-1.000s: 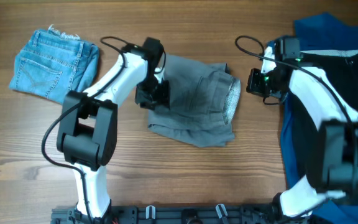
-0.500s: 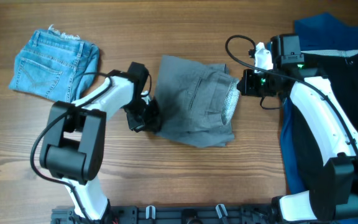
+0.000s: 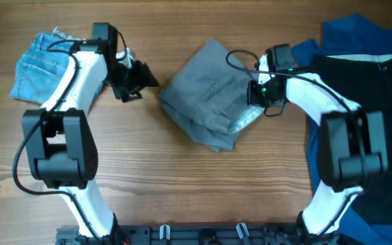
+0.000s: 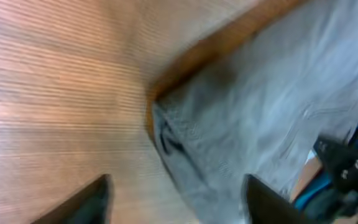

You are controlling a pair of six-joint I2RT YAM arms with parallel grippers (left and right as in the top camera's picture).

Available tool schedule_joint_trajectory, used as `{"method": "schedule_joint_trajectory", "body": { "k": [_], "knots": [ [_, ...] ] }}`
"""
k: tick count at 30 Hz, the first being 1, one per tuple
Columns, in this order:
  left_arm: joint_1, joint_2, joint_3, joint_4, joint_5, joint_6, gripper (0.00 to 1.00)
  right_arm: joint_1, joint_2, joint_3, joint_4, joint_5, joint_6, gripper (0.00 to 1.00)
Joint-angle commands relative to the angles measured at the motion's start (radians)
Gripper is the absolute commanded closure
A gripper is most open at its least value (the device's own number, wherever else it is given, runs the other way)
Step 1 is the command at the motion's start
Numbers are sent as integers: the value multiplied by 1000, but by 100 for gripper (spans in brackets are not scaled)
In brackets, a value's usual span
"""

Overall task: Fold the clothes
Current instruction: 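Grasp the folded shorts bundle with the left gripper, then carry the bundle with the left gripper and place it on the blue jeans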

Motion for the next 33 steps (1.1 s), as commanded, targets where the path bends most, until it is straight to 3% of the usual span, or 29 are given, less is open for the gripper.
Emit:
{"method": "schedule_joint_trajectory", "body": {
  "k": [1, 2, 6, 11, 14, 16, 18, 19, 21, 24, 27, 30, 33],
  "knots": [
    [-63, -2, -29, -39, 29, 16, 7, 4, 91, -17, -17, 52, 42, 94],
    [-84, -2, -55, -38, 32, -45, 0, 4, 90, -17, -20, 52, 41, 94],
    [-148, -2, -232, 119, 90, -267, 0, 4, 88, -17, -27, 51, 41, 94],
    [-245, 0, -431, 558, 151, -636, 0, 4, 88, -17, -27, 37, 40, 95],
    [-302, 43, -438, 641, 130, -710, 0, 4, 88, -17, -26, 37, 41, 95],
    [-320, 76, -438, 694, 113, -716, 1, 4, 88, -17, -26, 37, 41, 95],
    [-323, 115, -438, 803, 90, -715, 11, 4, 88, -17, -26, 32, 42, 95],
    [-323, 135, -438, 859, 65, -694, 23, 4, 88, -17, -29, 29, 42, 95],
    [-323, 141, -438, 908, 52, -590, 62, 4, 87, -17, -42, 11, 42, 95],
    [-320, 136, -437, 903, 74, -497, 93, 4, 32, -14, -88, -19, 41, 95],
    [-275, 76, -411, 792, 129, -389, 96, 3, -145, -13, -142, -11, 8, 95],
    [-175, -74, -299, 564, 127, -265, 96, 4, -351, -13, -140, -11, 13, 95],
    [-32, -215, -145, 500, 136, -227, 96, 4, -494, -13, -137, -13, 28, 94]
  ]
}}
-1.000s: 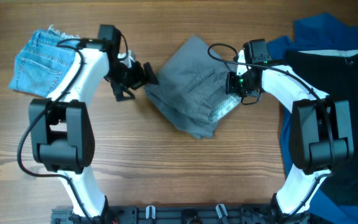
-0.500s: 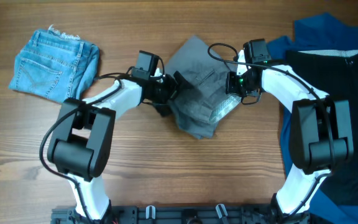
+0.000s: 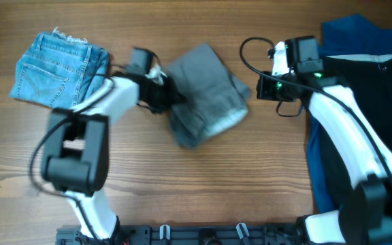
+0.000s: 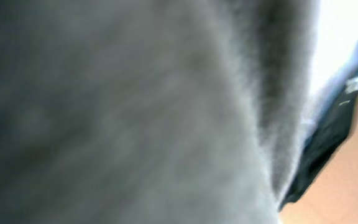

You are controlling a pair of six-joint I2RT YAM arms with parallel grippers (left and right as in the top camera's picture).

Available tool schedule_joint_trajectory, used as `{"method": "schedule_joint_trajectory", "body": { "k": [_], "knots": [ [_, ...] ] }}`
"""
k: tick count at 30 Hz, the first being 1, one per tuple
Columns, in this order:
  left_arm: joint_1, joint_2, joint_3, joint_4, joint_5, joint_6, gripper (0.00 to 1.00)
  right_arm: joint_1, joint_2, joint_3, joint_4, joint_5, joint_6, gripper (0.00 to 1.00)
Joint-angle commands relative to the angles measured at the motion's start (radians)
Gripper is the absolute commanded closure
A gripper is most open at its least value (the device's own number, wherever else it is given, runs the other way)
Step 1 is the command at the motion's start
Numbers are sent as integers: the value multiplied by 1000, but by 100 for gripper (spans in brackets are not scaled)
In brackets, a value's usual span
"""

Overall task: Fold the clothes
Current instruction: 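Carry the bundle with the left gripper and place it on the blue jeans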

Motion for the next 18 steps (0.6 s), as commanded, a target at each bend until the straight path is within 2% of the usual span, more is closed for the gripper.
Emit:
{"method": "schedule_joint_trajectory", "body": {
  "k": [1, 3, 8, 10, 13, 14, 15, 16, 17, 18],
  "knots": [
    [170, -182, 197, 19, -16, 88, 96, 5, -113, 3, 2, 2, 28, 94],
    [274, -183, 265, 71, -16, 88, 96, 5, -132, 3, 0, -15, 66, 95],
    [515, -107, 265, 217, -29, 88, 96, 5, -132, 3, -7, -47, 102, 95],
    [590, -62, 265, 222, -27, 92, 96, 5, -132, 3, -9, -62, 102, 95],
    [698, -10, 265, 123, -28, 141, 96, 5, -132, 3, -7, -72, 126, 95],
    [724, -7, 265, 76, -29, 163, 90, 5, -132, 3, -3, -72, 127, 95],
    [737, -7, 265, 49, -37, 179, 69, 5, -132, 3, -1, -72, 127, 95],
    [756, -7, 265, -3, -63, 189, 31, 5, -132, 3, -2, -72, 127, 95],
    [771, -7, 265, -54, -74, 195, 0, 5, -132, 3, -3, -72, 127, 95],
    [785, -9, 265, -95, -69, 216, 0, 5, -132, 3, -3, -72, 129, 95]
  ]
}}
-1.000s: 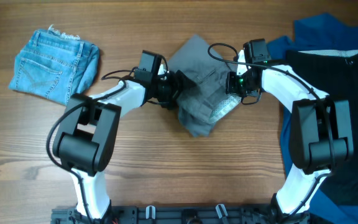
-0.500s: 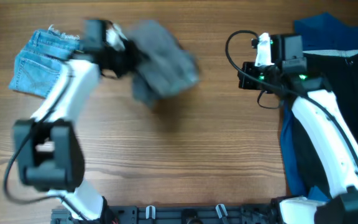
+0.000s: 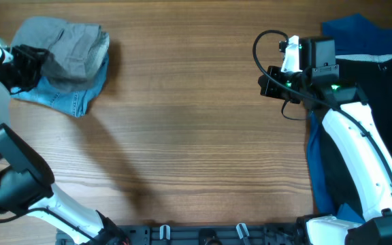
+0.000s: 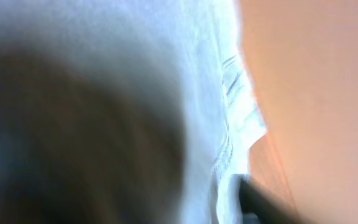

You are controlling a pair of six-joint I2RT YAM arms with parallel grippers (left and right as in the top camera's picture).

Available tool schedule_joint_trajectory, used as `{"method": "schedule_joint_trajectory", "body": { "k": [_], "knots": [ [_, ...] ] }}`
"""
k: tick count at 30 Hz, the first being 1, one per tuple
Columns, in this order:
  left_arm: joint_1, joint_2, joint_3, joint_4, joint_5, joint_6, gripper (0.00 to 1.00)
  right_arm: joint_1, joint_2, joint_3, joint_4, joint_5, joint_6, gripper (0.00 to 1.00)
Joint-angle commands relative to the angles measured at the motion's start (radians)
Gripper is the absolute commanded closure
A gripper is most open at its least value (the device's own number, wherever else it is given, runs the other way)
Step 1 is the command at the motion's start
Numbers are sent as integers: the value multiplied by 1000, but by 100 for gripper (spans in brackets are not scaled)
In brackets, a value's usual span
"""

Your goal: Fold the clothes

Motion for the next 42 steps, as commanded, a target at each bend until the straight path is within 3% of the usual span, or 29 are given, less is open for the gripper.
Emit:
{"method": "schedule_joint_trajectory", "body": {
  "k": [1, 5, 8, 9, 11, 12, 13, 16, 19, 20, 21, 24, 27, 28, 29, 30, 31, 32, 37, 42],
  "knots": [
    [59, -29, 7, -171, -18, 98, 0, 5, -6, 3, 4, -19, 30, 94],
    [91, -204, 7, -373, -29, 233, 0, 5, -6, 3, 5, -19, 38, 94],
    [80, -337, 7, -364, -139, 253, 0, 5, -6, 3, 6, -16, 40, 94],
    [52, -346, 5, -331, -184, 253, 15, 5, -6, 3, 6, -16, 41, 94],
    [3, -304, -14, -288, -292, 252, 87, 5, -6, 3, 6, -16, 49, 94],
    [-31, -254, -26, -258, -356, 252, 96, 5, -6, 3, 5, -16, 52, 94],
    [-61, -180, -36, -219, -411, 252, 96, 5, -6, 3, 2, -16, 52, 94],
    [-105, 37, -37, -154, -423, 252, 96, 5, -8, 3, -35, -16, 34, 94],
    [-134, 108, -33, -179, -342, 310, 88, 5, -43, 7, -52, 2, -28, 94],
    [-140, 71, -11, -213, -315, 317, 82, 5, -61, 13, -50, 28, -43, 94],
    [-145, 28, 18, -250, -312, 321, 69, 5, -89, 21, -46, 80, -44, 94],
    [-164, -171, 124, -362, -312, 413, 44, 5, -179, 44, -12, 136, -131, 92],
    [-187, -427, 144, -409, -313, 439, 36, 5, -296, 71, 19, 135, -232, 90],
    [-192, -546, 144, -443, -313, 439, 26, 5, -351, 74, 29, 135, -256, 88],
    [-191, -612, 144, -469, -315, 439, 0, 5, -381, 74, 35, 134, -255, 85],
    [-191, -680, 144, -506, -325, 439, 0, 5, -427, 74, 41, 134, -255, 83],
    [-191, -729, 144, -534, -338, 439, 0, 5, -461, 74, 43, 134, -250, 67],
    [-191, -775, 144, -568, -356, 438, 0, 5, -500, 74, 43, 134, -247, 0],
    [-191, -866, 144, -594, -365, 438, 0, 5, -634, 74, 59, 135, -210, 0],
    [-191, -864, 144, -594, -365, 438, 0, 5, -645, 73, 53, 134, -135, 0]
  ]
}}
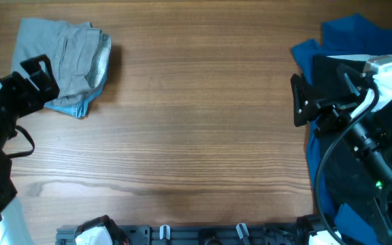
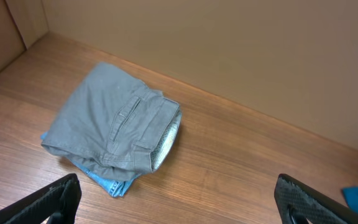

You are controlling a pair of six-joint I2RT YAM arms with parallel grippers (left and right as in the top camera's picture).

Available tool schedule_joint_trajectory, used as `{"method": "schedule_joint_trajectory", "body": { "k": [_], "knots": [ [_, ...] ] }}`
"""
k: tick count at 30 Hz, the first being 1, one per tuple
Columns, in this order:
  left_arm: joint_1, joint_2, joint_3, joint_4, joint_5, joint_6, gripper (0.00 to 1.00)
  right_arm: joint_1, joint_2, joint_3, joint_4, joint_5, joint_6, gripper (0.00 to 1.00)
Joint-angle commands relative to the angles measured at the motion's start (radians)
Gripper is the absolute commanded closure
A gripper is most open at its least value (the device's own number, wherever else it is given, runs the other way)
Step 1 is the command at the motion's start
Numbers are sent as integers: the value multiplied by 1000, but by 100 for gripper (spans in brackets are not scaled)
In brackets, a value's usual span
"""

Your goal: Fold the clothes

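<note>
Folded grey trousers lie at the table's far left on top of folded blue jeans. In the left wrist view the grey trousers cover the jeans, of which only a front edge shows. My left gripper is open just in front of this stack, with nothing between its fingers. My right gripper looks open at the left edge of the pile of unfolded clothes and points toward the table's middle.
At the right edge a heap of blue cloth and black cloth lies under the right arm. Bare wooden table spans the space between the stack and the heap. A brown wall stands behind the table in the left wrist view.
My left gripper was on the grey trousers atop the jeans; now it is drawn back from them, open and empty. The right arm has moved back and down over the clothes heap.
The folded grey trousers lay at the table's middle with a gripper on each side. Then my left gripper was on them, shifted left, with the right gripper off them. Then they were on the jeans at the far left, where they now lie free.
</note>
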Motion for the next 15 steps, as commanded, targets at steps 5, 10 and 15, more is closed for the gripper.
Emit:
{"method": "schedule_joint_trajectory", "body": {
  "k": [5, 10, 15],
  "knots": [
    [-1, 3, -6, 1, -10, 19, 0, 5, 0, 15, -85, 3, 29, 0],
    [-1, 3, -6, 1, -10, 19, 0, 5, -4, 14, -125, -2, -297, 0],
    [-1, 3, -6, 1, -10, 19, 0, 5, -55, -151, 19, 4, -421, 0]
  ]
}}
